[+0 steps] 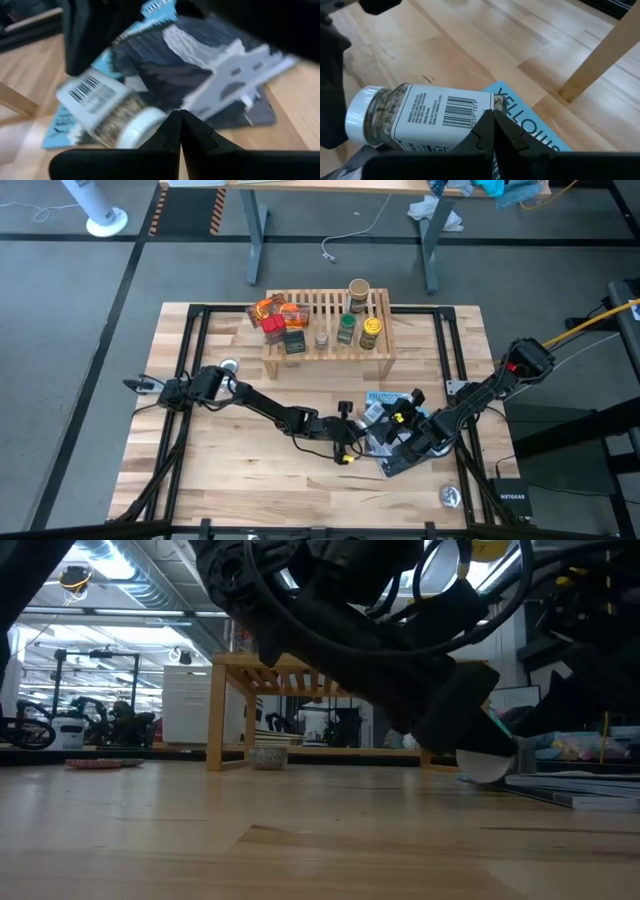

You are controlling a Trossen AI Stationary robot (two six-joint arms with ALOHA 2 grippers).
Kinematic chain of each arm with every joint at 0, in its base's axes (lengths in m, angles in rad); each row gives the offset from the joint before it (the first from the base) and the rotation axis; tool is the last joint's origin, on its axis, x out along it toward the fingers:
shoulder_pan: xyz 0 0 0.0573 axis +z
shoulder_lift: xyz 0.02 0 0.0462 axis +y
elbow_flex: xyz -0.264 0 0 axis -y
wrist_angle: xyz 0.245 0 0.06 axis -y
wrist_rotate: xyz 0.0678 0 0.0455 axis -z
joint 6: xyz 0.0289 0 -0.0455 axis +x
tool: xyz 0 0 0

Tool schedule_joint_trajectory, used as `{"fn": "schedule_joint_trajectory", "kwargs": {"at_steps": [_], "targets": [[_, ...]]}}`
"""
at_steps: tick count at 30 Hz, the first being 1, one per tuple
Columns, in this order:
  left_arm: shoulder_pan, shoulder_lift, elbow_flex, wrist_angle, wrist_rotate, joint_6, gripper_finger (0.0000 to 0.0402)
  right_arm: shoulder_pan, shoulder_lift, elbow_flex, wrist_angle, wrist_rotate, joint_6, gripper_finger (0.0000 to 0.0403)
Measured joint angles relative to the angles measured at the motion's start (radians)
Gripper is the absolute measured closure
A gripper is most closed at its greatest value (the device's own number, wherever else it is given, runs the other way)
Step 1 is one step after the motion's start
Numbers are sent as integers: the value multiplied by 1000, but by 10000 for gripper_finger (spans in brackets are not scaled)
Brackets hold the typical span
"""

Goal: Shelf spices
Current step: Put the white seasoning bottle on the shelf

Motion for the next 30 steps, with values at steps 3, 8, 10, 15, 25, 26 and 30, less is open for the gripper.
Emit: {"fn": "schedule_joint_trajectory", "kwargs": {"at_steps": [3,8,10,15,25,26,30], "targets": [[6,0,0,17,-1,5,401,0,0,0,1,-9,-2,398],[5,0,0,26,-1,4,401,0,0,0,0,-24,-3,398],[-5,-1,0,23,-9,5,401,0,0,-1,0,-23,-3,398],[-45,-22,0,-1,-143,73,401,0,1,-1,0,-8,-3,398],[-49,-30,0,-187,-155,5,402,0,-13,-2,-4,11,-5,398],[-45,-30,0,-193,-155,-1,402,0,-15,-3,-5,13,-6,398],[-22,-30,0,-192,-155,-4,401,0,-15,-3,-9,29,-9,398]]}}
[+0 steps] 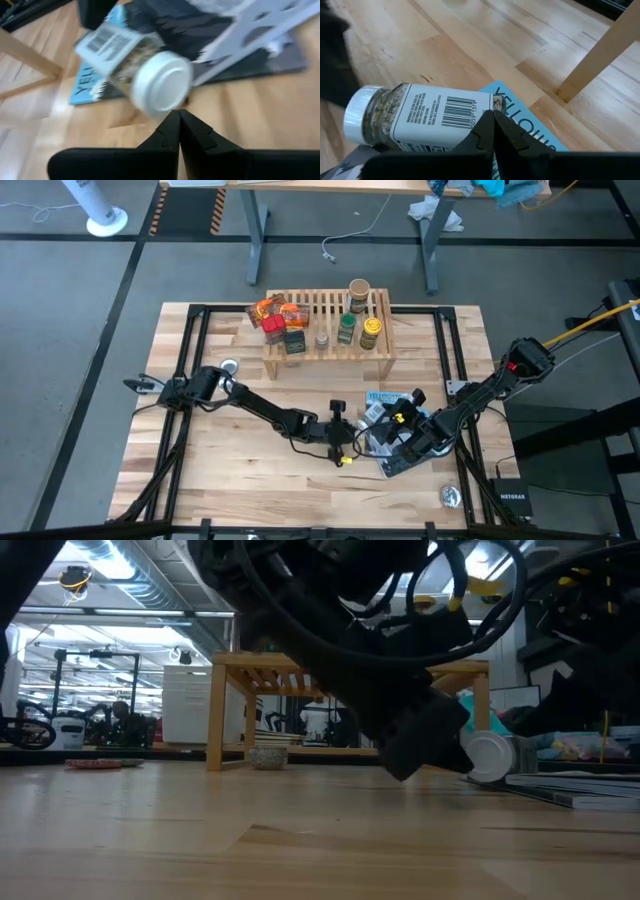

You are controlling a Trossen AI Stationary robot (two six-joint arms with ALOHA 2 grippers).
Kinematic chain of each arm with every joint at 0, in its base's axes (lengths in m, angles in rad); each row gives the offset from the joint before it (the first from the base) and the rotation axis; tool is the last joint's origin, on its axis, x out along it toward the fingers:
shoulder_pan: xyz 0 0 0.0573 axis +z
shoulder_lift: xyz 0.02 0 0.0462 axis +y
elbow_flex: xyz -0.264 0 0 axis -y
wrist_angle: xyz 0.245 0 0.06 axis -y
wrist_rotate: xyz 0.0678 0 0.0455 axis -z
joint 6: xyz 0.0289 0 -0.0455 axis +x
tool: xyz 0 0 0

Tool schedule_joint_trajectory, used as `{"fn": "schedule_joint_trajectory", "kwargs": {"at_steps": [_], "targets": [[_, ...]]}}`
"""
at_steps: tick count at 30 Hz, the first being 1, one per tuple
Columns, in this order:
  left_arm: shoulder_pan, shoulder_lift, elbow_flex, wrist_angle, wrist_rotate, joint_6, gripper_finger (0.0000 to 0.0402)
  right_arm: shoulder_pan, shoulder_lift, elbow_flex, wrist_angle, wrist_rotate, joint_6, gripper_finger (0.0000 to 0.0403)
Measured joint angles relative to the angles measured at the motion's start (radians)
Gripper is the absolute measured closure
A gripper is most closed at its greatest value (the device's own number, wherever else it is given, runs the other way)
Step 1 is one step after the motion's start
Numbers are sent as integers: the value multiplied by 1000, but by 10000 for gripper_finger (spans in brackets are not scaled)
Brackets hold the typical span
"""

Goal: Shelf spices
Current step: Put the white seasoning bottle on the shelf

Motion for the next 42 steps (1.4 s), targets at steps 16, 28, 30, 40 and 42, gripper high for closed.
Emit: {"fn": "schedule_joint_trajectory", "kwargs": {"at_steps": [16,28,30,40,42], "targets": [[30,0,0,-30,20,-44,401,0,-1,29,-10,78,-83,398],[-3,0,0,-25,20,-59,401,-35,-2,16,-98,65,-21,398],[-3,0,0,-9,20,-59,401,-48,-2,9,-95,49,-21,398],[17,1,0,45,25,-43,401,-53,-3,-18,-35,23,-22,398],[23,1,0,44,29,-44,402,-53,-3,-18,-24,23,-23,398]]}}
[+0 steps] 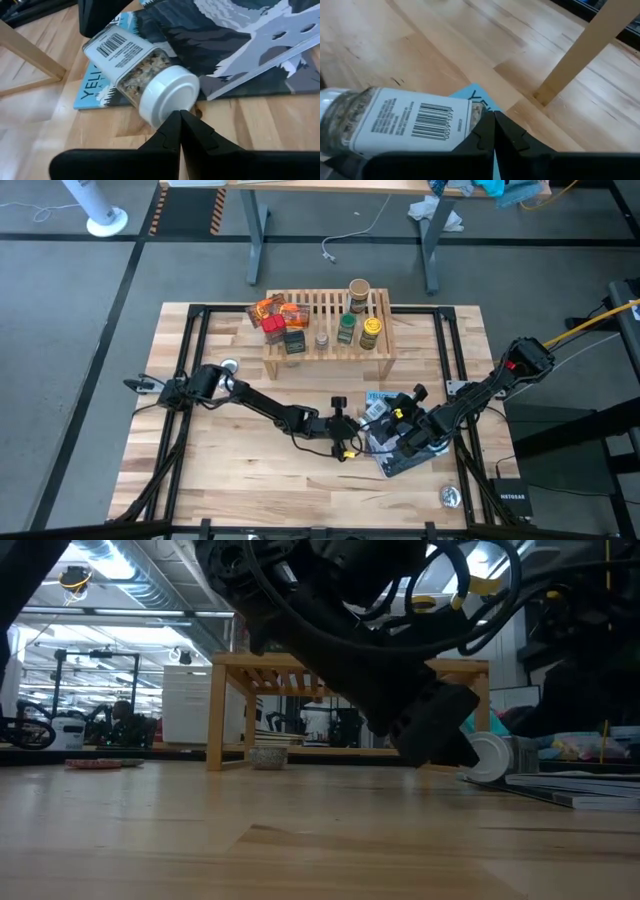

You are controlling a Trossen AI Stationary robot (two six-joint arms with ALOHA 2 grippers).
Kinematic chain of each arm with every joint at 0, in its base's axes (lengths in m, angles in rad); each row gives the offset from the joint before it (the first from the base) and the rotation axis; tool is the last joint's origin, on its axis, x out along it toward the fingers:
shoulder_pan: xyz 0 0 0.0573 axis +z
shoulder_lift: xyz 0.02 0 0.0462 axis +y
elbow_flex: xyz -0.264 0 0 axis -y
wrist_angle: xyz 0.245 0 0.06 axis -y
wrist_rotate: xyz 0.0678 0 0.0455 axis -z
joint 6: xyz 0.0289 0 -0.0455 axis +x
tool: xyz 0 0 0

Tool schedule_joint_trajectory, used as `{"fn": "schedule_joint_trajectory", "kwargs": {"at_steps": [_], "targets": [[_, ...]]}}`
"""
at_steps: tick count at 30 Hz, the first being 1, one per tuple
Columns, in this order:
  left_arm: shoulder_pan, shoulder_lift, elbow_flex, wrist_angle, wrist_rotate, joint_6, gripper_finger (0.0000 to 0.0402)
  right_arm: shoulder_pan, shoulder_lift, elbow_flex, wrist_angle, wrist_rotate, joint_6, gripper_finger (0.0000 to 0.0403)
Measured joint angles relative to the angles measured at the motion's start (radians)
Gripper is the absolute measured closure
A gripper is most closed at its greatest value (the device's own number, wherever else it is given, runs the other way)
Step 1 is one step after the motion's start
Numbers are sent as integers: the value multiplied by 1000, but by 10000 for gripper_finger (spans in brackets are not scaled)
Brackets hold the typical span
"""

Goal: Shelf spices
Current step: Put the white seasoning bottle on the shelf

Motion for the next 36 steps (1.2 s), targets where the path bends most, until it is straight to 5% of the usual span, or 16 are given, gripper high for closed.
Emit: {"fn": "schedule_joint_trajectory", "kwargs": {"at_steps": [36], "targets": [[-2,-43,1,171,-18,154,401,0,-1,0,81,-138,-46,398]]}}
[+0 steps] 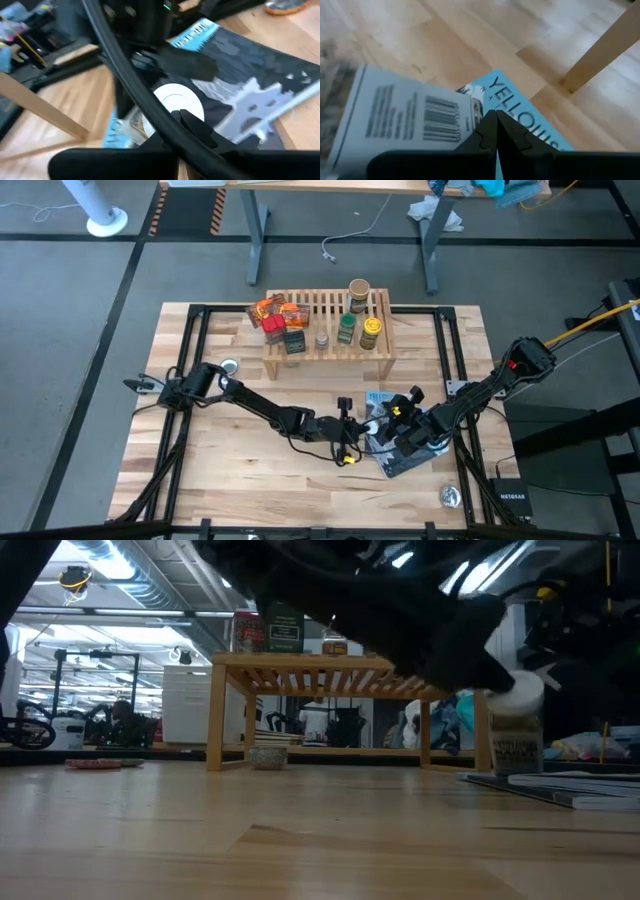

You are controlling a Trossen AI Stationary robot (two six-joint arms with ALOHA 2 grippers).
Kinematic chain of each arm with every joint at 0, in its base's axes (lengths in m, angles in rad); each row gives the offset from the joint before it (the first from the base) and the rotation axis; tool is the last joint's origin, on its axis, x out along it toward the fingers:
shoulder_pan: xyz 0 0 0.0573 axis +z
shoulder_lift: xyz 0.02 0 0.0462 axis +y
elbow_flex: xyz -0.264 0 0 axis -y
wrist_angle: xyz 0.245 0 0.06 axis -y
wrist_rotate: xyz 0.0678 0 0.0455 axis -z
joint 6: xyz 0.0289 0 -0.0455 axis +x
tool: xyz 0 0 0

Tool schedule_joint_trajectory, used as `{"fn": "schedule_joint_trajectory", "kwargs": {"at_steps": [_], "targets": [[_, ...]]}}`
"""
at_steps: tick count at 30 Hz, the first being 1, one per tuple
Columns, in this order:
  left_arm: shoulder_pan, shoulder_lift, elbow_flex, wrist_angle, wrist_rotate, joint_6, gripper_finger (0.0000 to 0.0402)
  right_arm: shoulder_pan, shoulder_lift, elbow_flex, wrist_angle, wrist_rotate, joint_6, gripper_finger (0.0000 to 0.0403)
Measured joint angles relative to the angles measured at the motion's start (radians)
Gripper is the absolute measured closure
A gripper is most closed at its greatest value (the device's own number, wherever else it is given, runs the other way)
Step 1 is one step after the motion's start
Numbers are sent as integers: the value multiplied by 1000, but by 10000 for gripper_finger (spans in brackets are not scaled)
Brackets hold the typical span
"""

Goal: Shelf spices
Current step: Put the white seasoning bottle on the shelf

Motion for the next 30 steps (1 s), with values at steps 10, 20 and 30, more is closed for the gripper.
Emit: {"fn": "schedule_joint_trajectory", "kwargs": {"at_steps": [10,20,30], "targets": [[9,-22,3,2,-12,18,401,3,3,0,24,-105,0,398],[12,-19,1,9,5,6,401,3,3,0,25,-88,-2,398],[22,-18,0,20,9,25,401,2,3,-1,33,-104,-2,398]]}}
